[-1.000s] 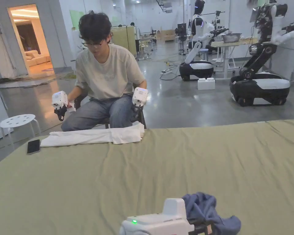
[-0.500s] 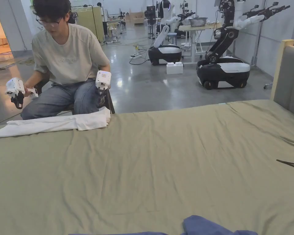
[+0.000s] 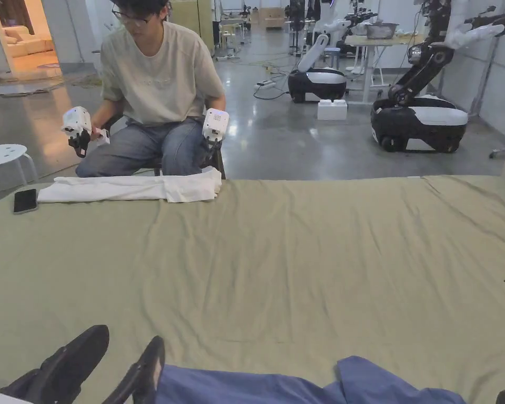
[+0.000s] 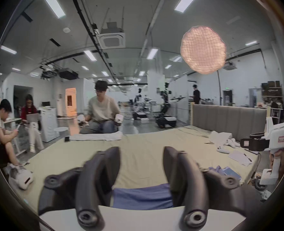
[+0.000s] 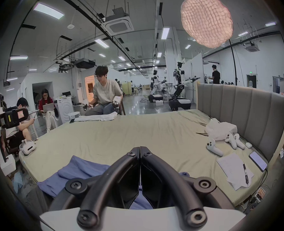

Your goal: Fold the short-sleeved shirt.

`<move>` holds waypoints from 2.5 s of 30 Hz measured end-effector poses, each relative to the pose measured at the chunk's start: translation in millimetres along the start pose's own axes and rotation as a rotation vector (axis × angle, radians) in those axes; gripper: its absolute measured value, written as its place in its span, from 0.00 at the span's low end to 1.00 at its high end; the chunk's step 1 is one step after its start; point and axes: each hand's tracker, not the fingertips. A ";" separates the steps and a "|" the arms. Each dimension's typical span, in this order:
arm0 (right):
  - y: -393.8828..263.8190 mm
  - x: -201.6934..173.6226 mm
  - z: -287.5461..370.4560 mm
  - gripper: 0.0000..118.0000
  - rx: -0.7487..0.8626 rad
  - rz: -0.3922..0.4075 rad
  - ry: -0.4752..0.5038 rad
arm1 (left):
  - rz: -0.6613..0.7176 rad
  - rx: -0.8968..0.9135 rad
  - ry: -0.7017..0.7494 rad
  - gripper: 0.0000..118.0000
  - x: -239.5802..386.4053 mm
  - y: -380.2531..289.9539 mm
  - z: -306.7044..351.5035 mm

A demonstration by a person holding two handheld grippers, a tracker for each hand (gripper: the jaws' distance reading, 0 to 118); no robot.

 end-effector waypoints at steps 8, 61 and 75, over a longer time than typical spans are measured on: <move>4.1 -9.6 5.9 0.00 0.022 0.052 0.008 | 0.022 -0.028 0.122 0.00 -21.1 -5.1 31.9; -112.4 114.7 -309.3 0.61 -0.869 0.087 -0.014 | 0.174 -0.963 0.049 0.01 -56.8 -211.8 -307.2; -35.6 104.7 -233.8 0.03 -0.566 0.026 0.063 | 0.277 -0.656 -0.045 0.00 -78.0 -121.2 -240.5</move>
